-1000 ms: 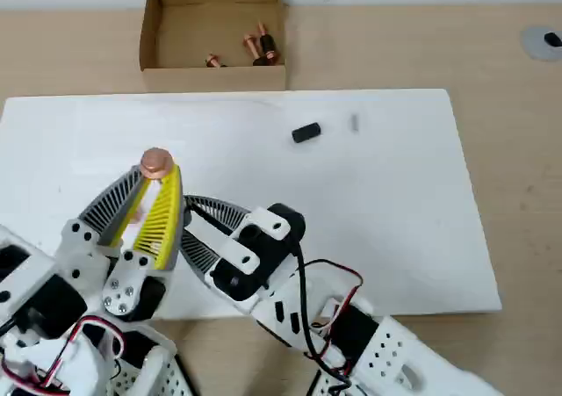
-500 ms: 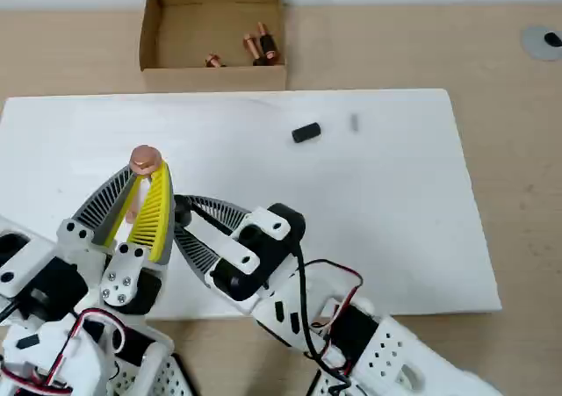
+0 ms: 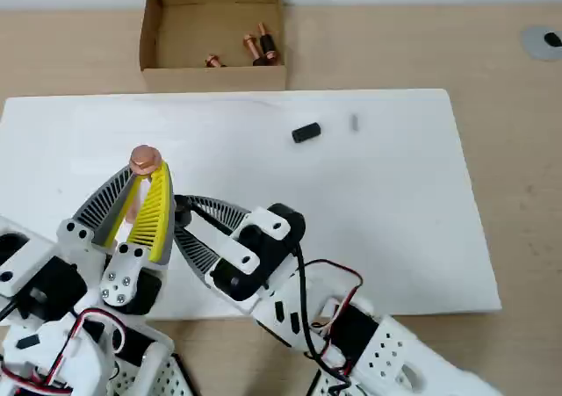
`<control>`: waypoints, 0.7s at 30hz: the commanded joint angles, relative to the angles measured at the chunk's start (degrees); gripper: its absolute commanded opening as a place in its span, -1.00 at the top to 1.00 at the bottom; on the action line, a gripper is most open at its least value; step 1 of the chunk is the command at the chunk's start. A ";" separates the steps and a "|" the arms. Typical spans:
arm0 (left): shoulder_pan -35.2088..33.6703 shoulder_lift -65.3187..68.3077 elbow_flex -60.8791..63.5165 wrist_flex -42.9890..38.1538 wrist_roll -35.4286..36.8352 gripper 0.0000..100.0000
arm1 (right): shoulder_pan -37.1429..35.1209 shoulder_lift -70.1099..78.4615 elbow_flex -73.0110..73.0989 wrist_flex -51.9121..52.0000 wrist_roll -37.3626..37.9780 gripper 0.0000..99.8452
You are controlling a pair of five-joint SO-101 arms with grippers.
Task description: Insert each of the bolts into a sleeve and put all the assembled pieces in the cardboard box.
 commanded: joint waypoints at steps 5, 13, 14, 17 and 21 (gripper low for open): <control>-0.70 0.31 -4.22 0.26 0.35 0.99 | -0.40 -1.10 -5.41 -1.67 -0.26 0.98; 4.92 0.31 -4.22 3.60 1.14 0.99 | -0.40 -1.10 -5.14 -1.67 -0.26 0.98; 5.19 0.31 -4.22 3.43 1.05 0.99 | -0.40 -1.10 -5.14 -1.67 -0.26 0.98; 5.10 0.31 -4.22 3.43 0.70 0.99 | -0.40 -1.27 -5.23 -1.67 -0.26 0.98; 4.92 0.31 -4.13 3.34 -2.37 0.99 | -0.40 -1.27 -5.23 -1.67 -0.26 0.98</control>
